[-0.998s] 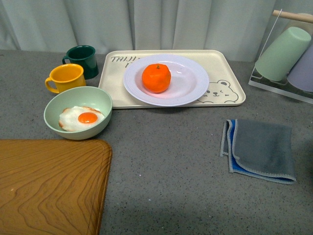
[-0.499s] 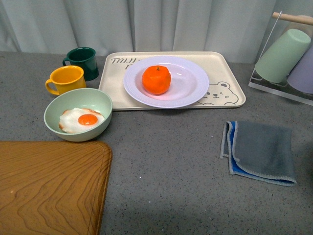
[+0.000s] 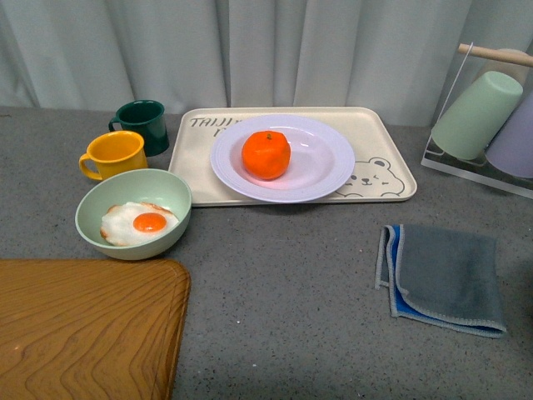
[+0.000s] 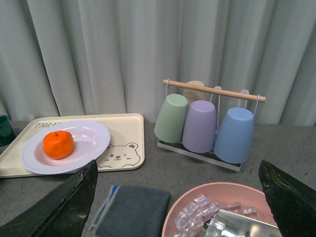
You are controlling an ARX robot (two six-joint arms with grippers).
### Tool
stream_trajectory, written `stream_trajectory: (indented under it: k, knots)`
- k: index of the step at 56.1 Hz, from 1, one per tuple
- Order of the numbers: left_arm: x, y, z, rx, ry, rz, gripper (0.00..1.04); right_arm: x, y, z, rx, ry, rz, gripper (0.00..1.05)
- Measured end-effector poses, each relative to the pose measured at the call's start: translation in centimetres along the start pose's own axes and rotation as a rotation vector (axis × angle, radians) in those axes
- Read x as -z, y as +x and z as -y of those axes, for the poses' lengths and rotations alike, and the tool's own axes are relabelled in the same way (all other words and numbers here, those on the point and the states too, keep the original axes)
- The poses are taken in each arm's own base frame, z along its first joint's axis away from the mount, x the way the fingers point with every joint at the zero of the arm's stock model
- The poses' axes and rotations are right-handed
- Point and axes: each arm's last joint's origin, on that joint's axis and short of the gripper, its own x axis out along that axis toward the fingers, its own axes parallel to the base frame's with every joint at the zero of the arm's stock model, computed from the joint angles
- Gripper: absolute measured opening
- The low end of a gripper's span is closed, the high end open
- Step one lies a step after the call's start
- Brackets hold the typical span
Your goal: Place orange and plate with both arms
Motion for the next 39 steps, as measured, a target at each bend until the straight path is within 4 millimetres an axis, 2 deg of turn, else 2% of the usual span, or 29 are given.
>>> stream_trajectory:
  k: [39]
  knots:
    - [0.00,0.00,0.00,0.000,0.000,0.000,0.98,-0.01,0.00,0.00,0.000,0.000,0.000,0.95]
